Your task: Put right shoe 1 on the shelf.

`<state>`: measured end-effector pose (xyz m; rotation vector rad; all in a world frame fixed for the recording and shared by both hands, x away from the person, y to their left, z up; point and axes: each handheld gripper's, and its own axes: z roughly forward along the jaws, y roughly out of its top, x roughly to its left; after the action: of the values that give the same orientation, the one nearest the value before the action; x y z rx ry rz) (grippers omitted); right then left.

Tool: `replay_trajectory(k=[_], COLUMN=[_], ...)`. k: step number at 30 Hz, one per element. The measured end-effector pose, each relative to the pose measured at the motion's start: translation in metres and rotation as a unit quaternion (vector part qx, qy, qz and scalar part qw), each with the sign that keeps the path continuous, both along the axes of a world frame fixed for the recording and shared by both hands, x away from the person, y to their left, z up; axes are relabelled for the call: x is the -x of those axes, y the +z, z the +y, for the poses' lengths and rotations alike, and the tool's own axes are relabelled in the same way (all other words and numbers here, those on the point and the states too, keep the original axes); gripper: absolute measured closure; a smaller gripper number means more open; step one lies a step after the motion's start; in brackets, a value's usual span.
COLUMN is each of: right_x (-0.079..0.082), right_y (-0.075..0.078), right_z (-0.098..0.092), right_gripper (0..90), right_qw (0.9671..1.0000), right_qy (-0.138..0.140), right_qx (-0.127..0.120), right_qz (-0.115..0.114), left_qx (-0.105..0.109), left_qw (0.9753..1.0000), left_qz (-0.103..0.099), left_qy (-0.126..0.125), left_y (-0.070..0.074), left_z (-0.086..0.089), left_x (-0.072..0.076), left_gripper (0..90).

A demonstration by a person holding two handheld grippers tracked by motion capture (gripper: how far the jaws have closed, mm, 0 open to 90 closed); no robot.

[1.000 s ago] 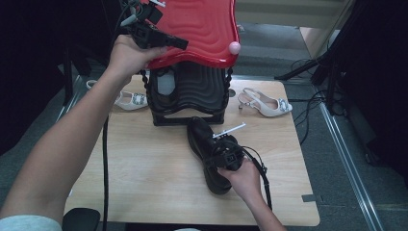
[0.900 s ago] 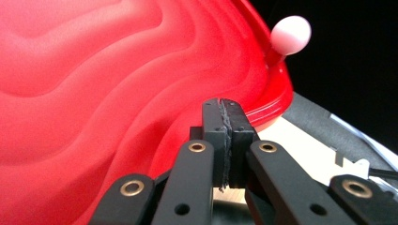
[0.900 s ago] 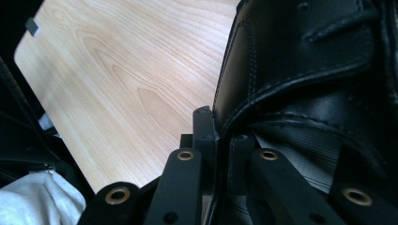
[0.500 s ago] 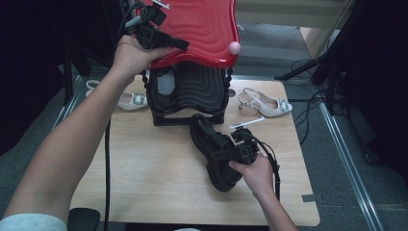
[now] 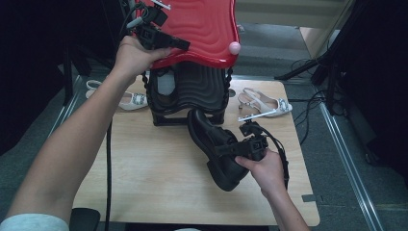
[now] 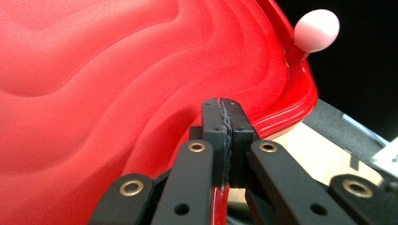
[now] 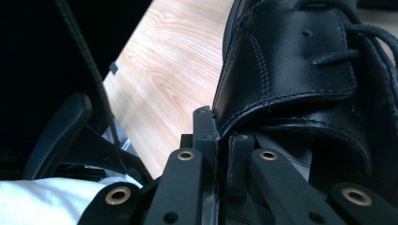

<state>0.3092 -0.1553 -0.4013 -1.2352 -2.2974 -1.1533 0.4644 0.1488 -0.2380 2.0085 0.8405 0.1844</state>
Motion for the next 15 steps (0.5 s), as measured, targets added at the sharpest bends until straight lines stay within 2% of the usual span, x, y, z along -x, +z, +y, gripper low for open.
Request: replay_trajectory(k=[4, 7, 15], right_x=[0.001, -0.002, -0.024], right_y=[0.016, 0.025, 0.042], right_z=[-0.003, -0.003, 0.004], right_gripper=[87.3, 87.3, 87.2], right_qw=[0.9999, 0.9997, 0.9989], right_qy=[0.002, -0.002, -0.019], right_qx=[-0.012, -0.012, -0.011], right_qz=[-0.01, -0.021, -0.042], left_qx=[0.001, 0.003, 0.007], left_qw=[1.0, 1.0, 1.0], left_qz=[0.0, 0.0, 0.002], left_qy=[0.003, 0.002, 0.006], left_y=[-0.001, -0.002, -0.002], left_z=[0.0, 0.0, 0.001], left_x=[-0.001, -0.001, 0.0], left_gripper=[90.0, 90.0, 90.0])
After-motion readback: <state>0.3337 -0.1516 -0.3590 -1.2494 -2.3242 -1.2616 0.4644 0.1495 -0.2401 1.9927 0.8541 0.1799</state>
